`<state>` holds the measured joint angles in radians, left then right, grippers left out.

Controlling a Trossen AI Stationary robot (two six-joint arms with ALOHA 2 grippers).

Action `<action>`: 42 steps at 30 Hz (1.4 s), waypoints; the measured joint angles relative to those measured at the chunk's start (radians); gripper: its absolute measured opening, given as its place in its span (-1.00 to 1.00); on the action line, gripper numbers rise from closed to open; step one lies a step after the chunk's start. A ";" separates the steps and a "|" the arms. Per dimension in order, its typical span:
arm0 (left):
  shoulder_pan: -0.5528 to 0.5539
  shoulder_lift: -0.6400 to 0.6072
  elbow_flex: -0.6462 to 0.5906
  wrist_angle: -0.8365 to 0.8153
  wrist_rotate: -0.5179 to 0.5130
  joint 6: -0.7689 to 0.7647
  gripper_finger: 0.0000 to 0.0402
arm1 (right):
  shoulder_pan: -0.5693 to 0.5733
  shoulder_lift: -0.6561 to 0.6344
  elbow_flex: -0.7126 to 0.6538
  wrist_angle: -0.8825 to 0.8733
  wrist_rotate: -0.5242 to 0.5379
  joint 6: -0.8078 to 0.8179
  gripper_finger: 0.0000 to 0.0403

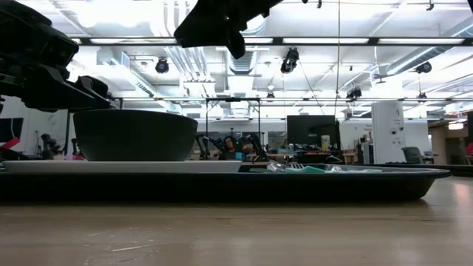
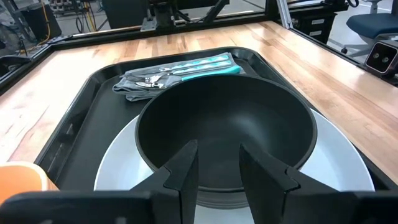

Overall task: Set up tray
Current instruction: Return to Home Position

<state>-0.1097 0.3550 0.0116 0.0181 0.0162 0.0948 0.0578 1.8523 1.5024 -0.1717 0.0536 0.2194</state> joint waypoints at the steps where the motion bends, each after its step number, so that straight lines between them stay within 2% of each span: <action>1: 0.000 0.000 0.000 0.000 0.000 0.000 -0.52 | 0.000 0.000 0.000 0.000 0.000 -0.009 -0.55; 11: 0.000 0.000 0.000 0.000 0.000 0.000 -0.52 | 0.001 0.000 0.000 0.062 0.025 -0.165 -0.55; 15: 0.000 0.000 0.000 0.000 0.000 0.000 -0.52 | 0.015 -0.011 -0.007 0.053 0.022 -0.283 -0.58; 21: 0.000 0.001 0.000 0.000 0.000 0.000 -0.52 | 0.023 -0.080 -0.080 0.043 0.025 -0.305 -0.62; 26: 0.000 0.011 0.000 0.000 0.000 0.000 -0.52 | 0.006 -0.196 -0.239 0.104 0.029 -0.317 -0.63; 33: 0.000 0.024 0.000 -0.001 0.000 0.000 -0.52 | -0.028 -0.458 -0.578 0.432 0.027 -0.308 -0.59; 37: 0.000 0.028 0.000 -0.002 0.000 0.000 -0.52 | -0.027 -0.616 -0.700 0.452 0.024 -0.305 -0.56; 42: 0.000 0.028 0.000 -0.002 -0.001 0.000 -0.52 | -0.028 -0.775 -0.790 0.436 0.026 -0.305 -0.55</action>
<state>-0.1101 0.3828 0.0116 0.0166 0.0156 0.0948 0.0296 1.0773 0.7120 0.2644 0.0799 -0.0857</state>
